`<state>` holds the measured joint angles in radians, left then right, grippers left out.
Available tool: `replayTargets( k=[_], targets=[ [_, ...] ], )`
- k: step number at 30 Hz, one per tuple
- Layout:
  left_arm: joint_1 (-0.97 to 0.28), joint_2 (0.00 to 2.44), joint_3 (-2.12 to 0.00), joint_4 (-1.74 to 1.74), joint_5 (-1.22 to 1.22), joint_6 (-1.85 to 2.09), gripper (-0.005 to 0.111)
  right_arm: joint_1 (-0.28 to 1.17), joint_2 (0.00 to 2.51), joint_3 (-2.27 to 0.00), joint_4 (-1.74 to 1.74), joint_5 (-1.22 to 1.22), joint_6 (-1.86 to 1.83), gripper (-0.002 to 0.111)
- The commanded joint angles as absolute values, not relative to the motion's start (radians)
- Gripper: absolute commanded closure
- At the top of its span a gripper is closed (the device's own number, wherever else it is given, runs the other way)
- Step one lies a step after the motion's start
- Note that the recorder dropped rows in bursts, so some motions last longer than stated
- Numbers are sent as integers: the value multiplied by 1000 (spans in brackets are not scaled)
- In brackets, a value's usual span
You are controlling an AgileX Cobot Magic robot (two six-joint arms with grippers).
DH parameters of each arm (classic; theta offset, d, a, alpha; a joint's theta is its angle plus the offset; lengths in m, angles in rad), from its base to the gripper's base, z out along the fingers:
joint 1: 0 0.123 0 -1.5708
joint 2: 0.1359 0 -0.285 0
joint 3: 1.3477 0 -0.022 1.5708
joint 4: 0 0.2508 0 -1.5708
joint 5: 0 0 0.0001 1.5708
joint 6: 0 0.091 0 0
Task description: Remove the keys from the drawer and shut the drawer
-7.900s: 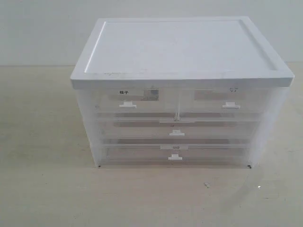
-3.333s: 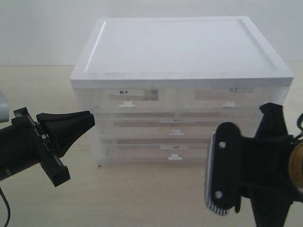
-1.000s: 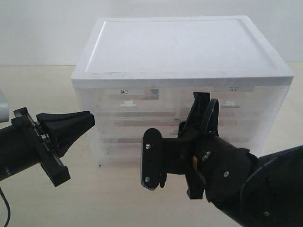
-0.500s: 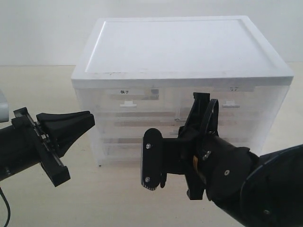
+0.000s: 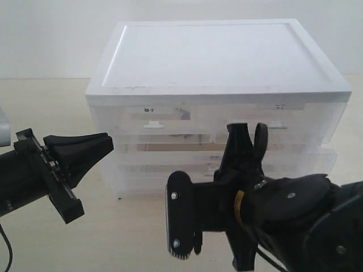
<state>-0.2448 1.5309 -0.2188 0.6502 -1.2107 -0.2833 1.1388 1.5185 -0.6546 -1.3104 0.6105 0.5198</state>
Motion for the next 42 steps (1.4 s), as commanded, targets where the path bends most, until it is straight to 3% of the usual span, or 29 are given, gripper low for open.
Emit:
replayTargets(
  k=[1, 12, 14, 19, 28, 36, 42],
  targets=[
    [-254, 1535, -223, 643, -1221, -276, 102, 1175, 1443, -641, -1129, 572, 413, 108],
    [-254, 1535, -223, 647, -1221, -276, 102, 1175, 1316, -645, -993, 529, 342, 105],
    [-254, 1535, -223, 651, -1221, -276, 102, 1171, 1273, -664, -993, 555, 379, 96],
    [-254, 1535, -223, 673, -1221, -284, 102, 1076, 1203, -742, -962, 652, 425, 59],
    [-254, 1535, -223, 671, -1221, -287, 102, 765, 1201, -841, -344, 678, -305, 66],
    [-254, 1535, -223, 671, -1221, -283, 102, 748, 1247, -849, -57, 670, -772, 66],
    [-254, 1535, -223, 671, -1221, -283, 102, 748, 1347, -849, -123, 622, -798, 66]
  ],
)
